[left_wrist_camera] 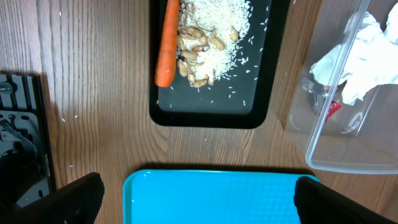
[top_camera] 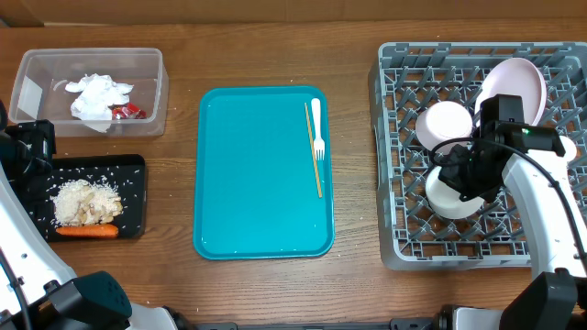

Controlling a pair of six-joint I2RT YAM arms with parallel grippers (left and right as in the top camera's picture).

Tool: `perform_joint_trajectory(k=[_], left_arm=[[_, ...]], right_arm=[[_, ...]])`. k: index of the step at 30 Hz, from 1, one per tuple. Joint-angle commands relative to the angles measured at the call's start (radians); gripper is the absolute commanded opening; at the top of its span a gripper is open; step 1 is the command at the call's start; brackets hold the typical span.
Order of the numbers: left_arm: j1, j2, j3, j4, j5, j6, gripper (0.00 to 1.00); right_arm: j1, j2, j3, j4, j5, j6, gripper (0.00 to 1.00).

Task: Sort waste into correct bins and load items into the dishwasher rack
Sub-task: 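Release the white bowl in the rack and lift the gripper, then reach the right gripper to the wooden chopsticks on the tray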

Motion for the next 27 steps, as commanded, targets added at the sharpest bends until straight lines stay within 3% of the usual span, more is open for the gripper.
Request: perform_joint_trajectory(k=[1,11,13,14,15,17,18,22,25,27], left_arm=[[0.001,-0.001,0.002,-0.002,-0.008,0.012,1.00],[0.001,-0.001,0.002,-0.002,-0.008,0.012,1.00],[0.001,-0.001,0.002,-0.002,-0.008,0.012,1.00],[0.001,-0.001,0.002,-0.002,-0.008,0.012,1.00],[0.001,-0.001,0.002,-0.002,-0.008,0.012,1.00],[0.001,-0.001,0.002,-0.002,-0.007,0.012,1.00],[0.001,-0.001,0.002,-0.002,-0.007,0.012,1.00],[0.001,-0.001,0.002,-0.002,-0.008,0.012,1.00],[0.001,-0.001,0.002,-0.002,-0.008,0.012,1.00],[0.001,-0.001,0.002,-0.002,-0.008,0.012,1.00]], right_arm=[[-0.003,-0.012,0.032,-0.019,0.138,0.031,0.04],[0.008,-0.027,0.124,-0.106,0.099,0.101,0.04],[0.043,-0.066,0.181,-0.099,-0.115,0.082,0.13],[0.066,-0.080,0.192,-0.065,-0.258,0.028,0.25],[0.100,-0.092,0.193,-0.015,-0.418,-0.048,0.49],[0.180,-0.092,0.192,0.054,-0.526,-0.072,0.88],[0.227,-0.088,0.191,0.086,-0.522,-0.073,1.00],[0.433,-0.059,0.190,0.254,-0.544,-0.072,1.00],[0.549,-0.040,0.188,0.418,-0.372,-0.002,1.00],[0.583,-0.012,0.188,0.431,-0.225,0.082,1.00]])
